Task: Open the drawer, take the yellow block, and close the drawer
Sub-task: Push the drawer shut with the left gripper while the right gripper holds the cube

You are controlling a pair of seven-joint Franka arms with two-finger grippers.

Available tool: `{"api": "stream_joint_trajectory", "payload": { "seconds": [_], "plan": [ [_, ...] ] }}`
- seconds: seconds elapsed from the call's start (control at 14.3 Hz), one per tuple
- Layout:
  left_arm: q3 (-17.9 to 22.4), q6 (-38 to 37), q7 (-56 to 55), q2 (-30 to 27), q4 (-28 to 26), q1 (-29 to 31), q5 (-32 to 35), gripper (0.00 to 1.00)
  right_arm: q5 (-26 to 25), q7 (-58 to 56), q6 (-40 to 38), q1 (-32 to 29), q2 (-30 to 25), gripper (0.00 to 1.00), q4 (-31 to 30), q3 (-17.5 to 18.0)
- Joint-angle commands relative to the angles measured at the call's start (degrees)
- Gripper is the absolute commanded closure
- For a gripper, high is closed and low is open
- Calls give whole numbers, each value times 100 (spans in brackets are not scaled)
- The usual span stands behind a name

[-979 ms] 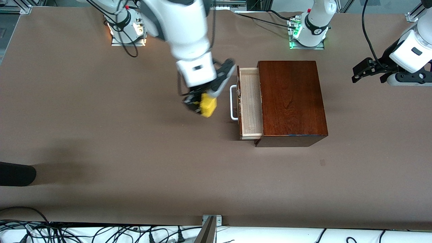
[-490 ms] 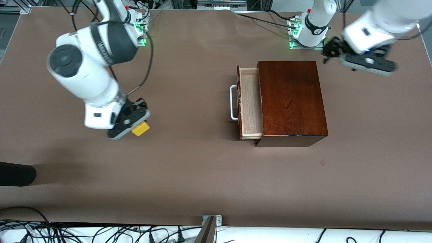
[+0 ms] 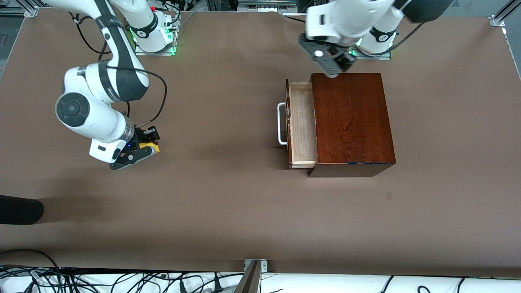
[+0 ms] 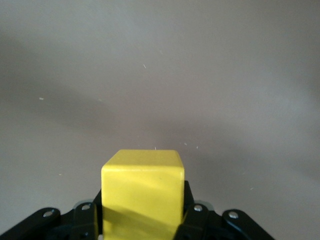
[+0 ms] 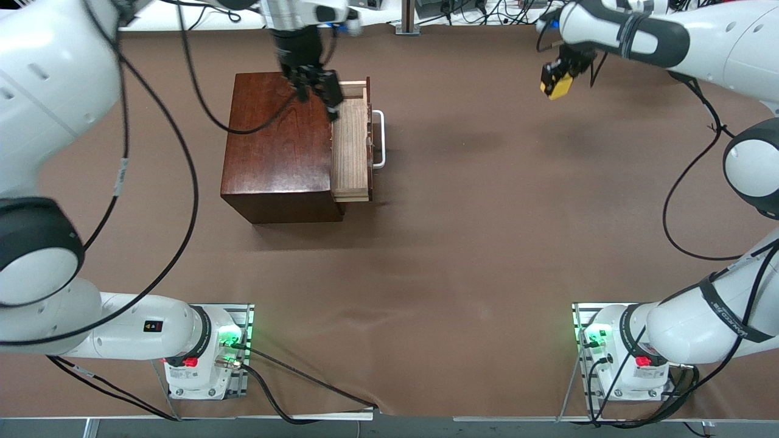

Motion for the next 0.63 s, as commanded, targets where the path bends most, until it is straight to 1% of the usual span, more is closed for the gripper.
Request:
{"api": "stream_joint_trajectory", "payload": {
  "seconds": [0.0,0.07,0.14,0.28,0.42,0.49,0.56],
  "plan": [
    [-85,-169,436,833,877,-75,-103,0,76,328,495,-154,-234,100,-783,86],
    [-102,-56,969,991,913,-118,-103,0,67,468,601,-225,-235,100,-942,86],
    [-85,276,1696,1106,896,-258,-34,0,67,531,741,-251,-243,100,-1144,86],
    [-94,822,2955,1351,834,-504,684,0,76,549,1249,-260,-287,100,-1618,8],
    [-94,1348,3302,1694,835,-969,1440,0,76,558,2039,-339,-287,100,-2180,-19],
    [-94,1726,3373,1896,834,-1250,1870,0,85,558,2348,-357,-270,100,-2374,-19],
    [-85,2069,3521,2116,826,-1488,2292,0,85,566,2490,-383,-244,100,-2489,-19]
  ]
}}
